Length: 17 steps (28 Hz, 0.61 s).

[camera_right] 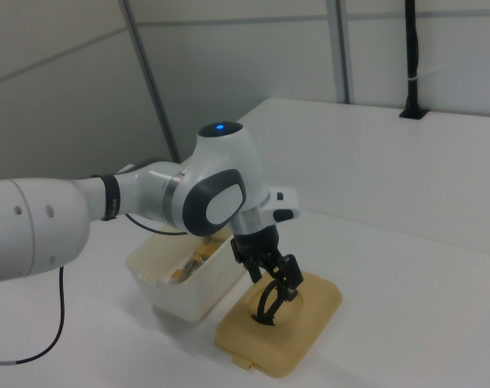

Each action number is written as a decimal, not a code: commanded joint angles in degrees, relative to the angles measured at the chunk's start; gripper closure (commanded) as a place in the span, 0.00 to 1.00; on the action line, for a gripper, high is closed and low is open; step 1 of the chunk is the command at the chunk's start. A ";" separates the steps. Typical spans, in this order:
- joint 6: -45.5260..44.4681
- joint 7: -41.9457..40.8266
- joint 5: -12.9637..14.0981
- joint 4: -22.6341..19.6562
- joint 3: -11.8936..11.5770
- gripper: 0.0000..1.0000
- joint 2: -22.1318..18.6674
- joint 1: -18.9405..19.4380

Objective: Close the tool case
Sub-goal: 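Lower the gripper onto the black handle of the tan lid, then close the gripper on the black handle and lift the lid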

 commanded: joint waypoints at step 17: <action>3.77 10.68 -6.71 4.08 4.59 0.38 7.44 0.01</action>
